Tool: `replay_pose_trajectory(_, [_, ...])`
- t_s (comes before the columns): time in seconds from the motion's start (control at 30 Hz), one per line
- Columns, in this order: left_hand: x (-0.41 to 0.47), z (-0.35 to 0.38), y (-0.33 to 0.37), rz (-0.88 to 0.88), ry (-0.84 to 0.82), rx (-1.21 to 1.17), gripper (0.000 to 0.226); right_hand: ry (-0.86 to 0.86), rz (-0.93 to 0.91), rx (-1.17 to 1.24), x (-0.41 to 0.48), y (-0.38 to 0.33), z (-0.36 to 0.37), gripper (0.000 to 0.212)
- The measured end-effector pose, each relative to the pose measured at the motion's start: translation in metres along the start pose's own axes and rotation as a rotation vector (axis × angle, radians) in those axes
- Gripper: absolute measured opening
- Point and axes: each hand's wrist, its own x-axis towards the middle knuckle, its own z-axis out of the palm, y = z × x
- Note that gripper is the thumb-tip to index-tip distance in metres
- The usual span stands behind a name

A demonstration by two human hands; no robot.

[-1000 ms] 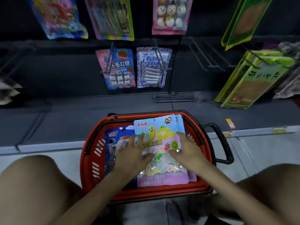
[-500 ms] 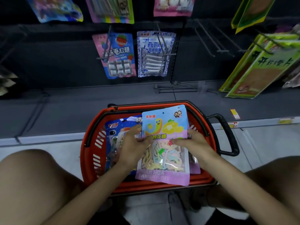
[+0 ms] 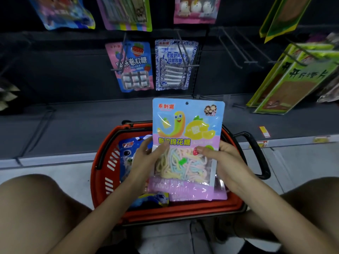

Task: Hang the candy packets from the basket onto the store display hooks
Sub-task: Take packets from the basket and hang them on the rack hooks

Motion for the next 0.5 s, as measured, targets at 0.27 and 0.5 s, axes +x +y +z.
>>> replay_pose_trajectory(0.27, [-0.009, -0.005, 0.009, -0.026, -0.092, -0.075, 0.036, 0.003, -0.109, -0.013, -0.006, -0.008, 0.014, 0.030])
replay_pose_trajectory(0.5, [-0.021, -0.014, 0.039, 0.129, 0.055, -0.106, 0.031, -0.056, -0.277, -0.262, -0.018, -0.022, 0.042, 0.032])
